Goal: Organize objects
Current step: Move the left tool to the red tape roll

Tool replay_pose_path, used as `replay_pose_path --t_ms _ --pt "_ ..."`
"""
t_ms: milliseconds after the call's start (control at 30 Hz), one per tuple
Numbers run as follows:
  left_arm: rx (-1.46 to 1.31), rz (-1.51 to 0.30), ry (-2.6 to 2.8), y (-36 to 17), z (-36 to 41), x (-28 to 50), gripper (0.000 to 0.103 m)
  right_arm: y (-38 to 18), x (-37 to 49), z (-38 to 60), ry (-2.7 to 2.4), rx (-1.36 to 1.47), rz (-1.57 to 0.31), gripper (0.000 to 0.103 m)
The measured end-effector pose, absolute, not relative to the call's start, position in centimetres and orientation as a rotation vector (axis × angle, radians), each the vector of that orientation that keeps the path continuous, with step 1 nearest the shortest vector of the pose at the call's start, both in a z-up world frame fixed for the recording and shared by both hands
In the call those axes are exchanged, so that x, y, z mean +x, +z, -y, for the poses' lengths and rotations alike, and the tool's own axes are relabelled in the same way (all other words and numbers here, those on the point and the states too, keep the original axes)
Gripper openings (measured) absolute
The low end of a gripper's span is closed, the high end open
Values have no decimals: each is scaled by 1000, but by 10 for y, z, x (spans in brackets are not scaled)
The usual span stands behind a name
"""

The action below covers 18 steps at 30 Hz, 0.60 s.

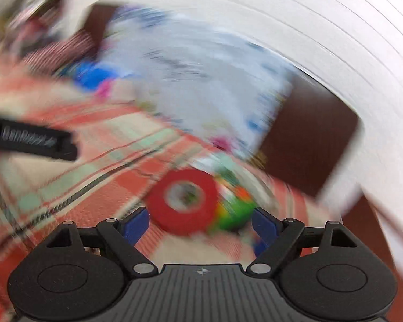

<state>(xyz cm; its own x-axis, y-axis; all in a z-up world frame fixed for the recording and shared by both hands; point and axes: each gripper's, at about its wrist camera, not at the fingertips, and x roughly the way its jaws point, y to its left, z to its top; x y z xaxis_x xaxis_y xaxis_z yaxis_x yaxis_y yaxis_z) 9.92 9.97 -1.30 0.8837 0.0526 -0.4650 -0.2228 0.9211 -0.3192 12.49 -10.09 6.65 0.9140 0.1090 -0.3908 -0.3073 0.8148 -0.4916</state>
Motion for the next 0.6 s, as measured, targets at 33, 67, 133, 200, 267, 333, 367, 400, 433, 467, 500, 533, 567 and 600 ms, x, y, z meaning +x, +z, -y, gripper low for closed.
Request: replay_pose_path --t_ms 33,67,133,200,267,333,367,400,433,467,500,533,567,600 --pt "-375 -467 146 -13 -101 98 103 61 131 93 235 -647 -352 80" --pt "-375 -466 146 -13 -100 98 103 56 139 88 240 -696 -359 79" --pt "-373 -464 147 -13 -101 98 103 56 149 91 259 -679 -376 72" --pt "-371 -462 149 -14 -100 99 103 65 158 99 271 -612 -420 71" --pt "-366 -462 153 -14 -99 99 103 72 153 106 273 -551 -456 71" --pt "-359 -463 153 -14 -98 99 103 75 135 122 290 -489 -487 71" --pt "-356 -464 153 -13 -98 99 103 76 125 133 285 -462 -497 71" --pt "-350 -467 152 -13 -97 99 103 72 108 144 272 -424 -513 71" --pt "-340 -472 147 -13 -96 100 103 69 94 155 257 -379 -530 71" --pt "-324 -482 137 -13 -94 101 103 68 79 169 238 -333 -549 71" --pt "-298 -498 112 -13 -90 102 103 66 61 186 210 -276 -573 71" --pt "-251 -523 65 -13 -82 105 103 66 46 204 187 -222 -588 71" --pt "-175 -560 -9 -12 -70 109 103 66 29 223 155 -175 -601 71" --pt "-75 -603 -83 -10 -54 114 103 66 17 241 125 -144 -612 71"
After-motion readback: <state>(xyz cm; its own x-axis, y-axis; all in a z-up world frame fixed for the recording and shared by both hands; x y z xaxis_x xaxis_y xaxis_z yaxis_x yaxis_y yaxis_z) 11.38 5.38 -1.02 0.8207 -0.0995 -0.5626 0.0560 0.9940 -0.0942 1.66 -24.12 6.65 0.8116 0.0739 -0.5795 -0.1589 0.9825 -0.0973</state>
